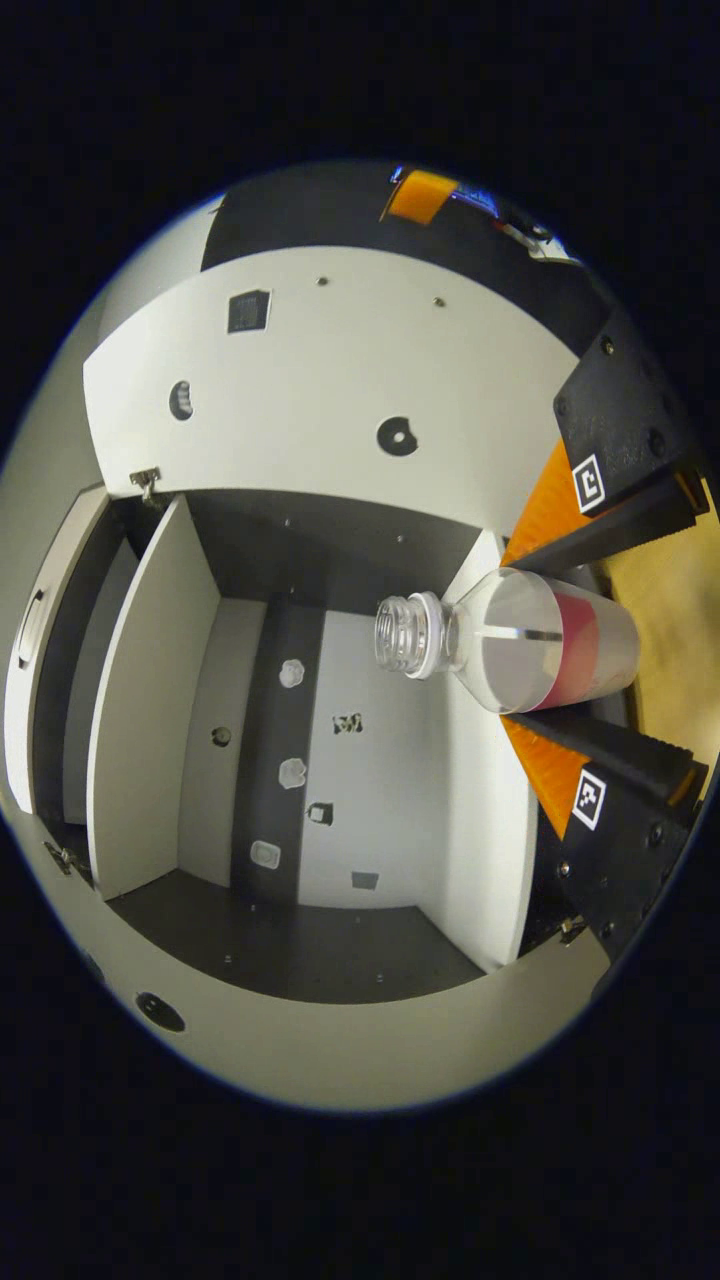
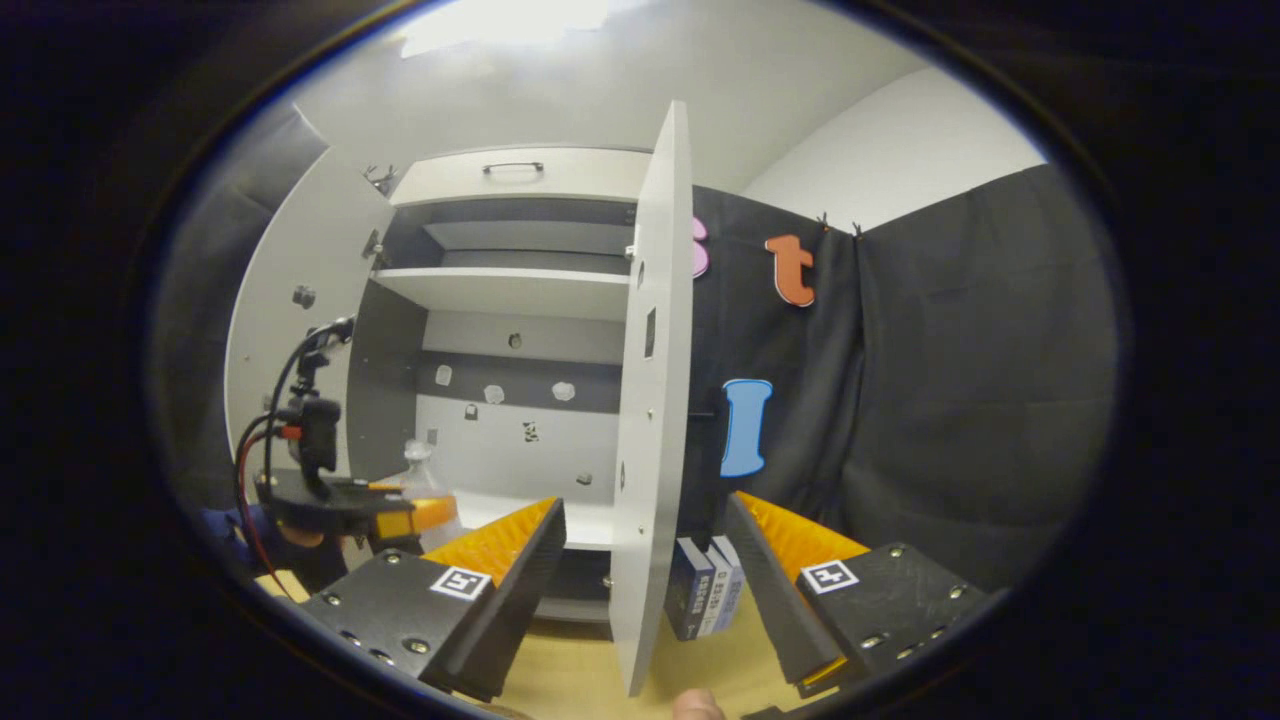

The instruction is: Grasp the bottle in the cabinet with the left hand and place it on the coaster, then close the right door with the right hand and the left door with the left hand.

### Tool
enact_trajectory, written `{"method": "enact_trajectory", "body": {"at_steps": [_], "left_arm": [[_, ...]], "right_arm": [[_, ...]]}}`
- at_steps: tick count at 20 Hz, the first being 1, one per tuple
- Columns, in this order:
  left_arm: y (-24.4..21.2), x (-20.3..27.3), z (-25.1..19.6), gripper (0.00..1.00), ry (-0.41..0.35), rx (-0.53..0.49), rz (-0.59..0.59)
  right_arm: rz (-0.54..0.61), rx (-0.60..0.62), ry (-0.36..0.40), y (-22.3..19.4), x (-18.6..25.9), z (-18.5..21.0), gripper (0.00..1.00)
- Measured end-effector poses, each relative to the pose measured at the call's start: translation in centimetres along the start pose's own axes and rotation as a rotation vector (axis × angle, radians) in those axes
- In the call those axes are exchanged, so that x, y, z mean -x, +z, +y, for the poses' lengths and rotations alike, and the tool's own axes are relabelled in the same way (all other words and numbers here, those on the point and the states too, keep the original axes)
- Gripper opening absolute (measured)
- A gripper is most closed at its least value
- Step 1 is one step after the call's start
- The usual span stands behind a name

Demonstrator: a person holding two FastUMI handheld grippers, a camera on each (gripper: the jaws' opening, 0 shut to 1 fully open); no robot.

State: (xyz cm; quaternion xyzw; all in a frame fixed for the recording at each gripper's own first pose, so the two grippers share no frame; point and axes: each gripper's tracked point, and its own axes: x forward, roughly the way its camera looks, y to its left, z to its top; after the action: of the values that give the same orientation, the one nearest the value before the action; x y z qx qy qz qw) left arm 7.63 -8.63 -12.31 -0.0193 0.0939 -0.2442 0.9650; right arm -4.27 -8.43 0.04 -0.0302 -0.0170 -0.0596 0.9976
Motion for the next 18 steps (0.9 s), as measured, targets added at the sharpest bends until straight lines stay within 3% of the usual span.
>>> {"method": "enact_trajectory", "body": {"at_steps": [1,3,9,10,15,18], "left_arm": [[-1.1,0.6,-0.3,0.78,-0.017,-0.002,0.006],[-3.5,1.9,-0.6,0.78,-0.038,-0.007,0.033],[-11.1,5.6,-2.2,0.78,-0.134,0.000,0.130],[-12.3,6.1,-2.7,0.78,-0.163,-0.002,0.142],[-18.1,8.6,-5.4,0.78,-0.278,0.015,0.225],[-20.2,9.7,-7.7,0.78,-0.366,0.010,0.238]], "right_arm": [[-0.005,0.001,-0.002,0.1,-0.1,-0.2,0.94],[-0.016,0.006,-0.007,0.3,0.0,-0.6,0.97],[-0.039,0.010,-0.039,0.8,-0.3,-1.8,0.94],[-0.041,0.013,-0.047,0.9,-0.4,-2.1,0.97],[-0.043,0.040,-0.092,1.0,-0.7,-4.0,0.94],[-0.041,0.048,-0.116,0.9,-0.8,-5.0,0.97]]}}
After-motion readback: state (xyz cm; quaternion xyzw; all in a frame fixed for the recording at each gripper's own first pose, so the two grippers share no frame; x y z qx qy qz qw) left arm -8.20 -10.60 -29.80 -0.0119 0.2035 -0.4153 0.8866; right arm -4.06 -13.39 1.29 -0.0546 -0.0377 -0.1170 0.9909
